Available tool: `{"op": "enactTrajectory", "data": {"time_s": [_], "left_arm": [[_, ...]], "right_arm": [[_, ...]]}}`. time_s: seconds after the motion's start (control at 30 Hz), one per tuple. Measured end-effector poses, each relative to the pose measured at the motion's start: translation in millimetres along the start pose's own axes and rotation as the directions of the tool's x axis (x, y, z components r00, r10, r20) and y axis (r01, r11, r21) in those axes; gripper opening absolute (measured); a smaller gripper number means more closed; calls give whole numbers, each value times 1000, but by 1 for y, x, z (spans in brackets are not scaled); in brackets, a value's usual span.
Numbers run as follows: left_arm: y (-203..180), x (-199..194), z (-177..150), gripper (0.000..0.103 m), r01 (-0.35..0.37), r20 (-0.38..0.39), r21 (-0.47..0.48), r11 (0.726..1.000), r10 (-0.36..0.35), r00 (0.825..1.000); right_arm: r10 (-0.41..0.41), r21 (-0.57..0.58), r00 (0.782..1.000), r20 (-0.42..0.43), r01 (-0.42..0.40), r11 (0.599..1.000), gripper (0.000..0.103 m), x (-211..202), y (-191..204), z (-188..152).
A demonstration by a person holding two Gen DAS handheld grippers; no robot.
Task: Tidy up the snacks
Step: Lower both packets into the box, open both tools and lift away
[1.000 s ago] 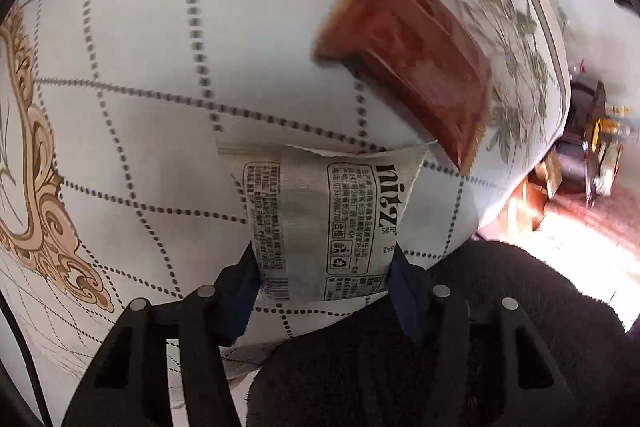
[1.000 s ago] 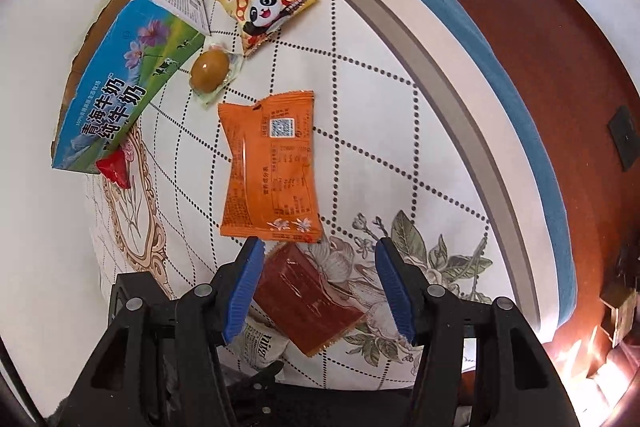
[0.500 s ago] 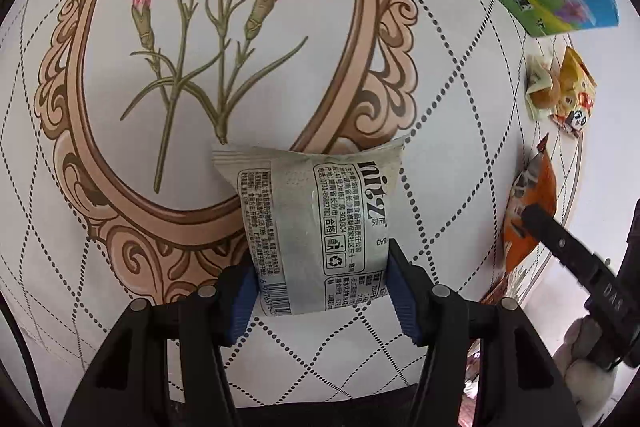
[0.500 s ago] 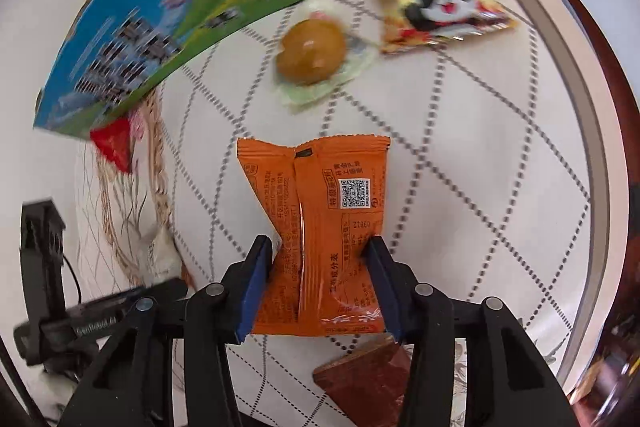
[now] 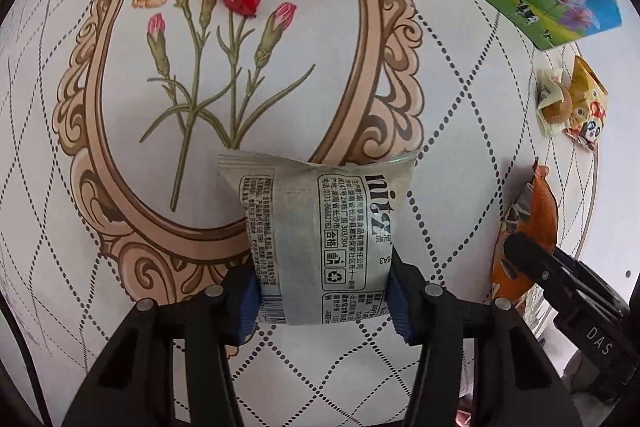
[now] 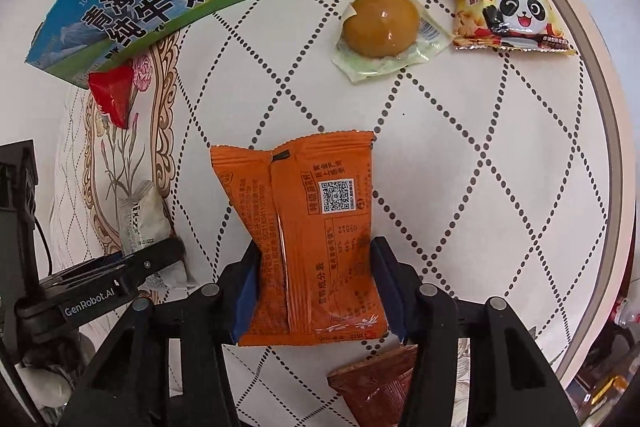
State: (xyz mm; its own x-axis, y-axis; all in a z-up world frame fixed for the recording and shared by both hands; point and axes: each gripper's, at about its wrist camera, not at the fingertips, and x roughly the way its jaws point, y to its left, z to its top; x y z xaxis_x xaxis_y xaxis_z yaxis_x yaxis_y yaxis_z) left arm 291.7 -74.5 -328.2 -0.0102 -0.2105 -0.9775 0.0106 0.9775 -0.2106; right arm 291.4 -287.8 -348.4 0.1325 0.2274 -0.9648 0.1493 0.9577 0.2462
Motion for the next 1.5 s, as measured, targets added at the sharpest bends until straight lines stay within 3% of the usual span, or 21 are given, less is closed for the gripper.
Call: {"op": "enactTrajectory", "data": {"time_s": [0.17, 0.33, 0.47, 0.63, 0.73, 0.8, 0.9, 1.0, 1.2, 1.23, 1.27, 1.3, 1.37, 1.5], "left_arm": [[-9, -36, 8, 50, 10, 35, 42, 999, -11, 999], [-18, -107, 35, 49, 54, 120, 81, 995, -63, 991], [-23, -158, 80, 50, 44, 198, 135, 990, -71, 978], [-24, -190, 153, 50, -60, 239, 190, 980, 13, 971], [-17, -189, 194, 50, -117, 206, 186, 976, 78, 975], [-9, -179, 223, 50, -120, 143, 172, 978, 96, 985], [0, -160, 254, 50, -160, 84, 161, 974, 148, 985], [4, -141, 263, 50, -207, 52, 180, 962, 200, 978], [12, -112, 272, 51, -223, -19, 186, 957, 231, 973], [16, -108, 273, 53, -218, -31, 171, 961, 227, 974], [19, -105, 274, 55, -200, -42, 153, 968, 209, 977], [21, -103, 275, 60, -181, -55, 144, 973, 190, 980], [22, -100, 274, 69, -165, -64, 142, 976, 175, 982], [19, -101, 267, 69, -188, -38, 153, 970, 196, 980]], "right_arm": [[66, -9, 998, 24, -66, 998, 53, -21, 10, 6], [189, -22, 976, 104, -188, 982, 53, -65, 34, 28], [270, -66, 942, 199, -262, 963, 53, -112, 65, 64], [287, -97, 914, 286, -271, 958, 53, -138, 97, 126], [288, -68, 912, 291, -280, 958, 53, -129, 108, 168], [280, -44, 919, 279, -279, 959, 53, -116, 115, 191], [281, -11, 930, 236, -286, 958, 53, -89, 125, 218], [262, -12, 945, 195, -265, 964, 53, -66, 136, 231], [251, 13, 963, 93, -254, 967, 55, -26, 144, 241], [258, 28, 964, 62, -260, 965, 63, -19, 142, 240], [267, 39, 963, 27, -268, 963, 88, -14, 141, 240], [267, 39, 964, 4, -267, 963, 95, -9, 140, 241], [260, 24, 966, -9, -260, 965, 97, -7, 141, 238], [220, -5, 975, -21, -220, 975, 97, -8, 141, 235]]}}
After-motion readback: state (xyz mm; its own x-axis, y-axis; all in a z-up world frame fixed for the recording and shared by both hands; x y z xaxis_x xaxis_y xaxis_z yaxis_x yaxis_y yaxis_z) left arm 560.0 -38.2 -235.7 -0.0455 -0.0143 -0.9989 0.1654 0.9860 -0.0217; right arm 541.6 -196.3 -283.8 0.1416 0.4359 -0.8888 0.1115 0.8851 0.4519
